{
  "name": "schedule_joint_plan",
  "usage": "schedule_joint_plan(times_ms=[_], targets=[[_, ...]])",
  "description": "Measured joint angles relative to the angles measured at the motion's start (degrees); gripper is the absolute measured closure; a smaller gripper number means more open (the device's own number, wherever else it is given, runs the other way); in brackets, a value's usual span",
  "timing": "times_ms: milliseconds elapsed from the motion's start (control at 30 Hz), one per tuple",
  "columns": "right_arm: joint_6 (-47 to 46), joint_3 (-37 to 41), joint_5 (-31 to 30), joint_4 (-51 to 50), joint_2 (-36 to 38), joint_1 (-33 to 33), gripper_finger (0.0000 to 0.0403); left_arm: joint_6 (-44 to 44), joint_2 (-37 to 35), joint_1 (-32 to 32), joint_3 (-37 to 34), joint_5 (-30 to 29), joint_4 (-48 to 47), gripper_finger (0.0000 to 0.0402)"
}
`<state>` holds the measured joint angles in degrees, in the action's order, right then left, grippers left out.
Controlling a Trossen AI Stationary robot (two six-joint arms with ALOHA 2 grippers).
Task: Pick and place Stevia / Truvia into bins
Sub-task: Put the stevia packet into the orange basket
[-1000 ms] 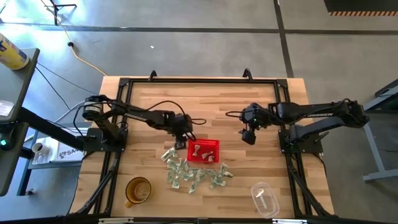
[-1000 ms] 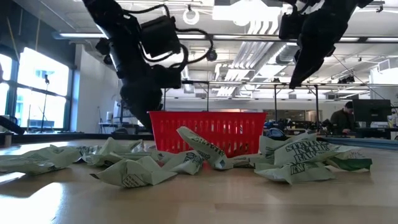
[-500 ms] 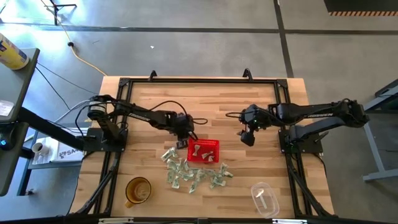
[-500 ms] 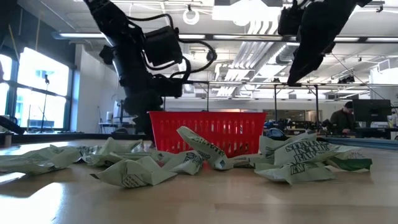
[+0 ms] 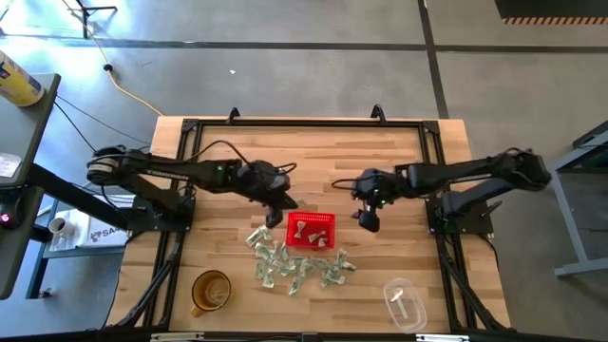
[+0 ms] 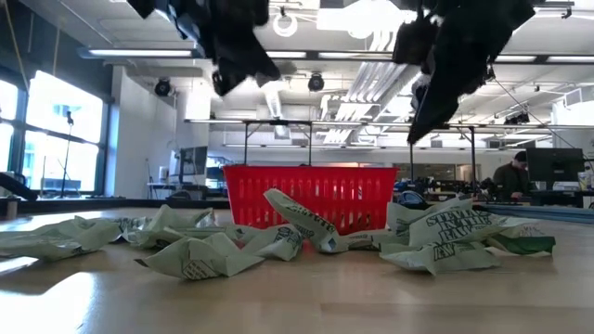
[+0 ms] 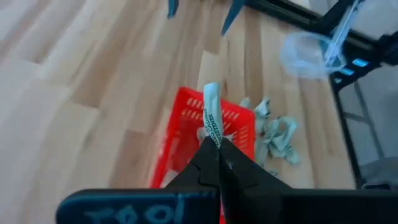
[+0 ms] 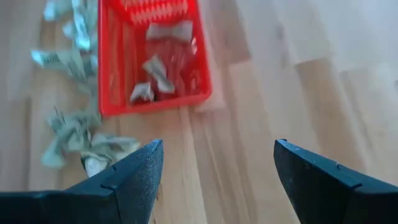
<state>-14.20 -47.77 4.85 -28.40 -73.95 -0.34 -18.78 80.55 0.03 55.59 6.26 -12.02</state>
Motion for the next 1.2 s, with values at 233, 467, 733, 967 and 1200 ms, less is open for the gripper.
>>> schedule_joint_plan(times_ms=[233, 467, 733, 967, 1200], targets=[[3.9, -0.1, 5.9, 2.7, -5.8, 0.0, 0.0107, -9.1, 12.7, -3.9, -0.1, 1.1, 13.0, 0.0282], [13.1, -0.1, 4.1, -2.4, -5.1, 3.1, 0.0107, -13.5, 14.2, -5.8, 4.6, 3.9, 2.8, 0.0133], [24.8, -0.1, 5.4, -0.5, -10.3, 11.0, 0.0107, -14.0, 9.7, -11.2, 11.5, -5.5, -22.5, 0.0125], [16.5, -0.1, 7.8, 12.1, -20.1, 15.4, 0.0146, -16.6, 8.2, -15.0, 10.9, -8.3, -30.4, 0.0179], [11.8, -0.2, 5.6, 17.8, -25.3, 15.9, 0.0228, -16.9, 8.0, -18.7, 11.1, -10.2, -38.7, 0.0223]])
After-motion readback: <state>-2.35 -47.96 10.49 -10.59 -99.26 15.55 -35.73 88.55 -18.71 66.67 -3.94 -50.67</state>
